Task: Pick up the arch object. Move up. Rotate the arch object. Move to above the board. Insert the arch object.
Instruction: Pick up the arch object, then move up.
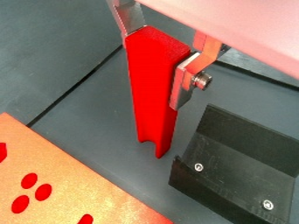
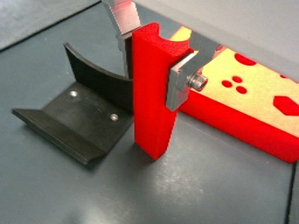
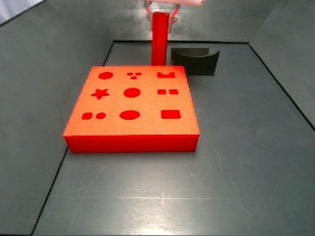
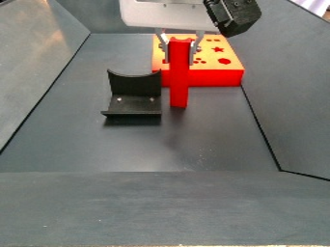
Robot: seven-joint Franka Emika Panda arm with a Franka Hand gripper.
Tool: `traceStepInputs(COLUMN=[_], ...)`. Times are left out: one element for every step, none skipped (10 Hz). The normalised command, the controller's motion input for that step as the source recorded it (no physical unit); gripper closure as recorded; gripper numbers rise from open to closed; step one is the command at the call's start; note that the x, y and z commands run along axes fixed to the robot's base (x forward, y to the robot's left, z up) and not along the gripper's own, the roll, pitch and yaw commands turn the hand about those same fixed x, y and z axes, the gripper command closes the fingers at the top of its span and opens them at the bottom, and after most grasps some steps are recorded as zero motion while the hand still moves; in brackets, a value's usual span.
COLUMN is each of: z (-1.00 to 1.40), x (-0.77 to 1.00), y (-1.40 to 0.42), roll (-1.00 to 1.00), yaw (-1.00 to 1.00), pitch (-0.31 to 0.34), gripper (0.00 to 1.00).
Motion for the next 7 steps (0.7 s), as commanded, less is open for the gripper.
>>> traceStepInputs(z=[0.00, 0.00, 0.00, 0.00, 0.00, 0.00, 0.83], x=[0.00, 0.00, 0.00, 0.00, 0.00, 0.00, 0.00], y=[0.00, 0.00, 0.00, 0.00, 0.00, 0.00, 0.00], roll=[0.00, 0.00, 0.00, 0.00, 0.00, 0.00, 0.00], yaw=[0.00, 0.00, 0.00, 0.00, 0.00, 0.00, 0.00], pitch=[0.000, 0.000, 0.000, 0.000, 0.000, 0.000, 0.000], gripper=[1.00, 1.00, 1.00, 1.00, 1.00, 1.00, 1.00])
